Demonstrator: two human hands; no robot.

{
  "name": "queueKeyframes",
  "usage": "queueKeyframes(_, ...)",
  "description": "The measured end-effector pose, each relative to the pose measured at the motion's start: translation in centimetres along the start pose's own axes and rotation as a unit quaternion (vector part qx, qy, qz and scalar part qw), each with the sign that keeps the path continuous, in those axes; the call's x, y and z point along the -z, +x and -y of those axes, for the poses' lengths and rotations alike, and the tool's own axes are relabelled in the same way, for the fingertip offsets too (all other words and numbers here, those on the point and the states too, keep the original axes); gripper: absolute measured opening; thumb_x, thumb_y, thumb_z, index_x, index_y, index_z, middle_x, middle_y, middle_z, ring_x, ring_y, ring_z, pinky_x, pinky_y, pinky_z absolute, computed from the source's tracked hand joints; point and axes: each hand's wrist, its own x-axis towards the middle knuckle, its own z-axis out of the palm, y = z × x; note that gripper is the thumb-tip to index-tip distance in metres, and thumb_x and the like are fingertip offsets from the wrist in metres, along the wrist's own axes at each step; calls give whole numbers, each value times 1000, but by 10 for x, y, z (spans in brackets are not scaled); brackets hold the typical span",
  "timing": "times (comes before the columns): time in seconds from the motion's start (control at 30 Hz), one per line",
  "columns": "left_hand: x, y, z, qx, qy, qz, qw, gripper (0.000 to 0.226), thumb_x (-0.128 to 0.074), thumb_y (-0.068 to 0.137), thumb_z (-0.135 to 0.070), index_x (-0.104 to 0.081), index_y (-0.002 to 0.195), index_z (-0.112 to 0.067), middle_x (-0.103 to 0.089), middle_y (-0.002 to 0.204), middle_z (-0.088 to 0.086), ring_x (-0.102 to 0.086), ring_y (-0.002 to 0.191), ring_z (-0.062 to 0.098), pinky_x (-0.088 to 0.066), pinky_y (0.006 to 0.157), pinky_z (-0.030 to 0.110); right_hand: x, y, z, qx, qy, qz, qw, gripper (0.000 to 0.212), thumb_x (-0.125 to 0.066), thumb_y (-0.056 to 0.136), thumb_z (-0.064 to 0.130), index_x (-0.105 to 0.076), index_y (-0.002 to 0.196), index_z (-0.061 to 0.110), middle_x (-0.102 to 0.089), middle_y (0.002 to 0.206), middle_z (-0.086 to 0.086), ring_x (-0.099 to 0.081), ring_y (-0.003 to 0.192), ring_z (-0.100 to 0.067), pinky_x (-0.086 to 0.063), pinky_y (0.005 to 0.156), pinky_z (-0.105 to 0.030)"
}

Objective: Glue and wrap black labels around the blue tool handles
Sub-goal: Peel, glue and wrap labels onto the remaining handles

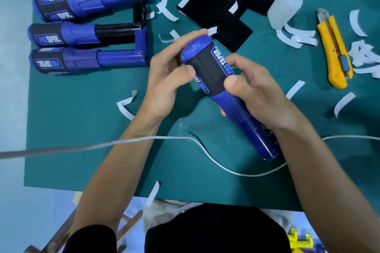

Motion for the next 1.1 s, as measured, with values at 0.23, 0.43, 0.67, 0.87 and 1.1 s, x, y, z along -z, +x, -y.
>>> queueKeyframes(0.23,-6,-2,-5,-21,54,-22,998,64,-53,105,-52,-56,141,1,-70,117,-7,-63,105,12,-45,95,26,2,0,1,2,-14,9,1000,51,-53,96,43,-53,120,-2,-56,71,-36,-57,50,-42,-45,44,-53)
queueKeyframes(0.43,-19,-4,-12,-56,-11,59,997,93,-65,97,-58,-22,162,-9,-59,136,14,-65,106,31,-56,83,39,-8,-9,2,-50,97,-6,994,63,-34,107,46,-59,93,-10,-68,73,-24,-60,48,-32,-48,48,-39)
queueKeyframes(0.67,-26,-3,-3,79,-202,21,976,93,-77,89,-45,-23,157,-13,-60,119,18,-58,108,36,-53,92,49,-11,-3,-1,40,-266,-245,932,44,-44,102,43,-56,66,21,-56,61,0,-54,59,-23,-47,60,-43)
queueKeyframes(0.87,-31,3,-3,89,-214,61,971,86,-78,90,-43,-26,150,-8,-58,118,9,-59,106,24,-51,95,37,-17,1,22,223,-354,-202,886,22,-60,96,9,-68,117,9,-61,114,4,-58,106,-21,-48,94,-33)
queueKeyframes(1.1,-34,-1,-6,96,-213,68,970,86,-75,91,-45,-25,149,-5,-55,115,8,-62,104,18,-53,89,31,-32,-5,23,191,-399,-223,869,28,-65,96,10,-67,123,3,-58,119,-4,-57,108,-24,-47,97,-30)
